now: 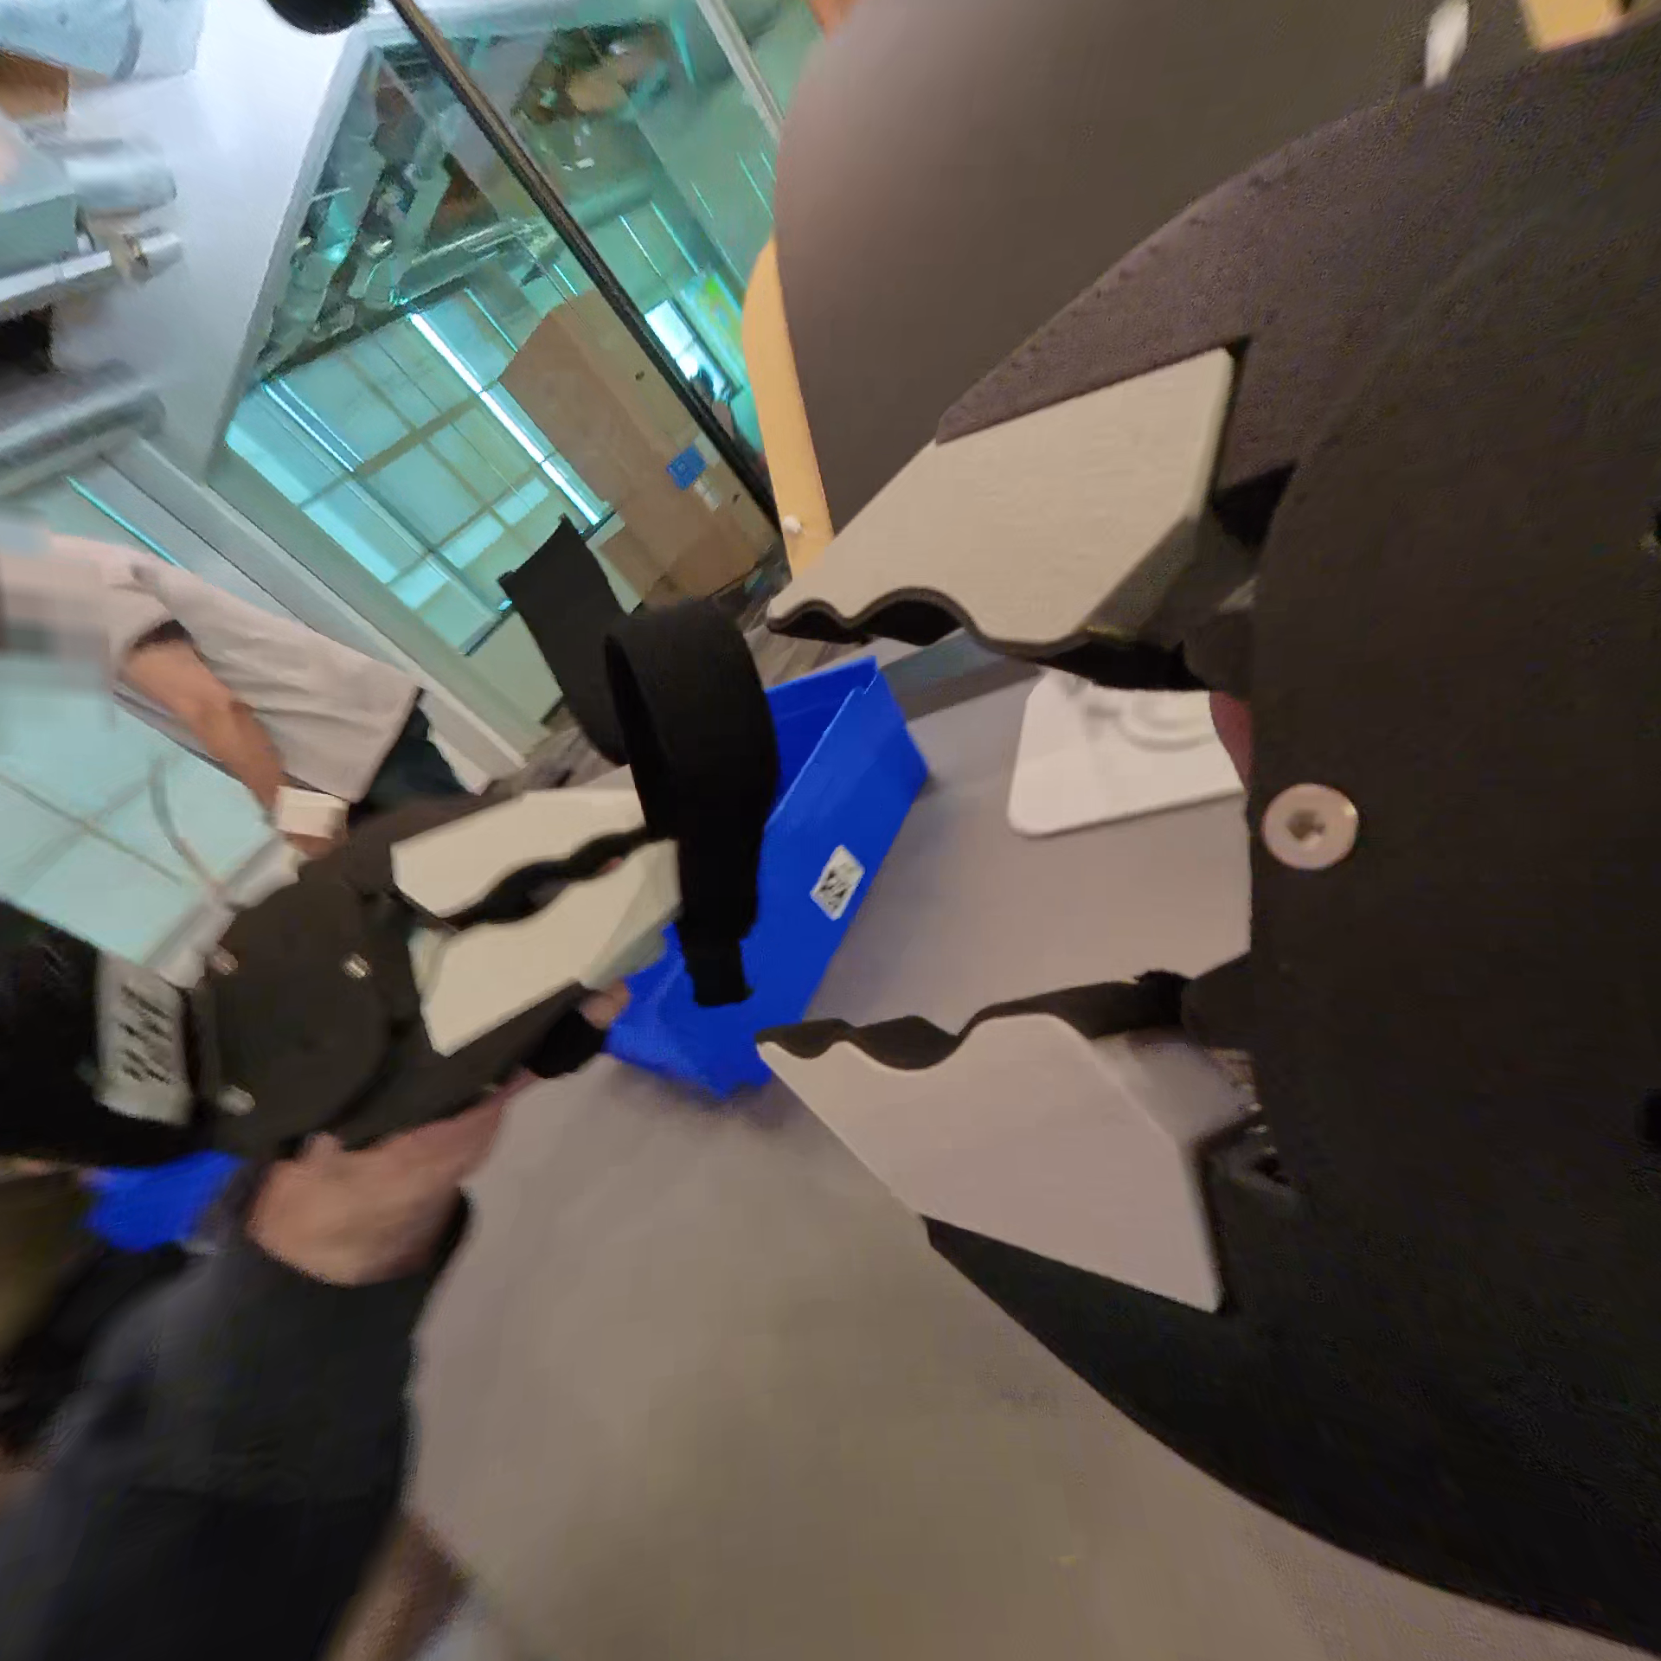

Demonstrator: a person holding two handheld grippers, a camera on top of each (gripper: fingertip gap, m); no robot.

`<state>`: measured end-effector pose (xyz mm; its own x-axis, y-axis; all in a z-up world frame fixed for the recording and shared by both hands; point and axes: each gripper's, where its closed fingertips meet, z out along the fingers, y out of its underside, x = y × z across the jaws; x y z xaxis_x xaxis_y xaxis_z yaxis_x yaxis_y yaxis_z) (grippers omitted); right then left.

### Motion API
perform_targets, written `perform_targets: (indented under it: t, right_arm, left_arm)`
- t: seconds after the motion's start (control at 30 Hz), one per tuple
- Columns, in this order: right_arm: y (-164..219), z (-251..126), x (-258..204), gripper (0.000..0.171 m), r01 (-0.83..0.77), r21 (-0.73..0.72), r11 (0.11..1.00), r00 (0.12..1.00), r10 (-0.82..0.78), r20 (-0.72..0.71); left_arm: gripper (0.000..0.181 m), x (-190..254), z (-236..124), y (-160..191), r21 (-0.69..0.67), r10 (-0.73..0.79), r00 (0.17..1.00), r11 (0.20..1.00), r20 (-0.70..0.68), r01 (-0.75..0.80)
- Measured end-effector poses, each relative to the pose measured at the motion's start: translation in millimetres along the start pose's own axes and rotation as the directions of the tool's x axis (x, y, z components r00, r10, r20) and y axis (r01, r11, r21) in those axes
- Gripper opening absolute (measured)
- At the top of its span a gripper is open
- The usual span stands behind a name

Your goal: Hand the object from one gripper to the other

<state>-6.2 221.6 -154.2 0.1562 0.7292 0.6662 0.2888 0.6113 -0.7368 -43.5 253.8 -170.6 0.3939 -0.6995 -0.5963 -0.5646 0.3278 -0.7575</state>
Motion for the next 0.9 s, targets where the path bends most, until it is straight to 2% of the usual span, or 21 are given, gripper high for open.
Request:
perform_targets:
  t: [0.1, 0.17, 0.37, 0.47, 0.53, 0.63, 0.77, 0.83, 0.9]
  right_arm:
    - [4.3, 5.5, -2.2, 0.083, 0.221, -0.130, 0.967, 0.975, -0.222, 0.010]
    - [2.0, 8.6, 4.4, 0.087, 0.273, -0.167, 0.947, 0.960, -0.279, -0.009]
    - [2.7, 8.0, 23.0, 0.108, 0.179, -0.173, 0.969, 0.983, -0.184, -0.013]
    - [6.5, 7.1, 27.4, 0.109, 0.136, -0.174, 0.975, 0.990, -0.141, -0.012]
    - [10.5, 7.8, 23.1, 0.094, 0.161, -0.176, 0.971, 0.987, -0.161, 0.013]
    - [9.4, 10.6, 8.9, 0.091, 0.236, -0.150, 0.960, 0.971, -0.229, 0.063]
    - [10.5, 13.7, 4.7, 0.075, 0.305, -0.184, 0.935, 0.952, -0.294, 0.084]
    - [11.1, 14.6, 4.2, 0.060, 0.305, -0.187, 0.934, 0.952, -0.291, 0.100]
    - [12.6, 14.5, 5.0, 0.037, 0.307, -0.194, 0.932, 0.950, -0.291, 0.110]
  left_arm:
    - [0.002, -1.5, 2.1, -3.0, -0.035, 0.069, 0.997, 0.997, -0.026, -0.070]
    - [0.002, 0.0, 4.3, -0.3, -0.080, 0.114, 0.992, 0.990, -0.054, -0.118]
    - [0.002, -2.3, 5.1, -3.6, -0.088, 0.173, 0.984, 0.980, -0.039, -0.176]
    - [0.002, -0.3, 5.9, -4.3, -0.086, 0.187, 0.982, 0.978, -0.038, -0.190]
    - [0.002, 1.9, 6.9, -3.9, -0.086, 0.184, 0.982, 0.979, -0.045, -0.188]
    - [0.002, 3.6, 8.6, -2.3, -0.091, 0.179, 0.982, 0.979, -0.058, -0.184]
    - [0.002, 1.2, 8.8, -1.4, -0.095, 0.182, 0.981, 0.978, -0.062, -0.187]
    - [0.002, 0.7, 8.6, -0.2, -0.100, 0.183, 0.981, 0.977, -0.067, -0.189]
    - [0.002, 1.0, 8.2, 0.6, -0.101, 0.181, 0.981, 0.977, -0.071, -0.187]
